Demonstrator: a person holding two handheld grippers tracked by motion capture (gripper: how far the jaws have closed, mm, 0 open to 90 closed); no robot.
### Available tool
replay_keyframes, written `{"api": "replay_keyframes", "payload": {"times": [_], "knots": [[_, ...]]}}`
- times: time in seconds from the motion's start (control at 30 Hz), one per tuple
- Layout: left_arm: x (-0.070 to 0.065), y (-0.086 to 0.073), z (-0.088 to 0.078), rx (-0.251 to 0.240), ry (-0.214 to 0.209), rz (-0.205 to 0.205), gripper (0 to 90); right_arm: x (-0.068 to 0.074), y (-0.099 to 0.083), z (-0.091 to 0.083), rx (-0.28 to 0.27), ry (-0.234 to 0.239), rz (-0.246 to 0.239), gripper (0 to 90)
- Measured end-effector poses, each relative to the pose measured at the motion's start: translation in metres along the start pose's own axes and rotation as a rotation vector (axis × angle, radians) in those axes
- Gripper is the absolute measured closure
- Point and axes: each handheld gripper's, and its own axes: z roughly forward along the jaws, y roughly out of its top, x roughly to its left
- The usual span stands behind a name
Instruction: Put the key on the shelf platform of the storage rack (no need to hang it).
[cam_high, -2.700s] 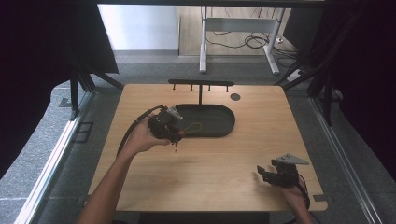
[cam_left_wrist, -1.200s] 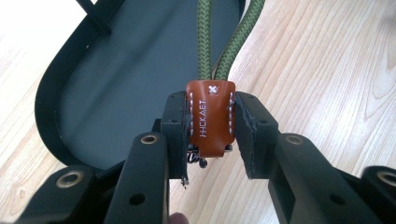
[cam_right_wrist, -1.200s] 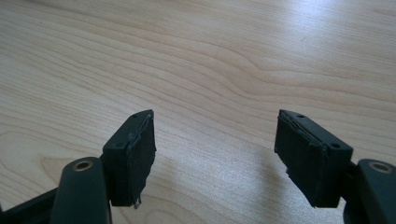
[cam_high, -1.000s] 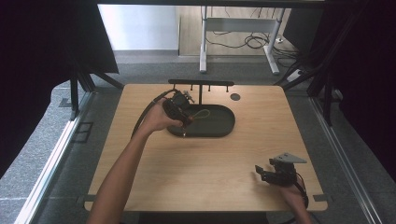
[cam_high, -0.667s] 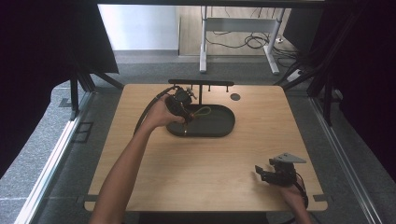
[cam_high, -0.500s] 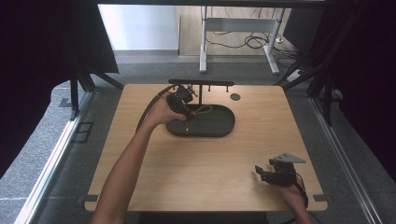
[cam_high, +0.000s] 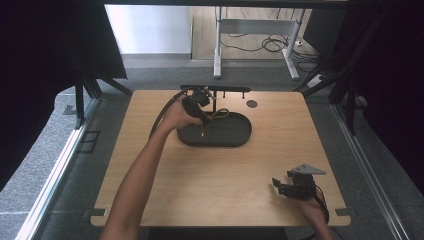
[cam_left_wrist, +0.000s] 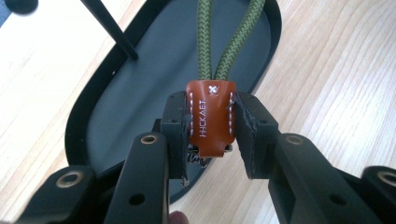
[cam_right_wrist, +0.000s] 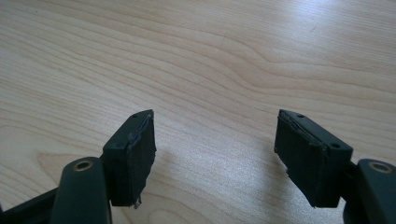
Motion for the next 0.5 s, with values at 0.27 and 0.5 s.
{"api": "replay_keyframes", "payload": {"times": [0.27,0.5], "knots": [[0.000,0.005,0.017,0.019,0.024,0.010,66.7,0.001,-0.001,0.001,0.008,-0.002,-0.002,29.9],[0.000,0.005,0.034,0.035,0.038,0.007,66.6,0.002,-0.002,0.003,0.014,0.000,-0.010,29.9]]}}
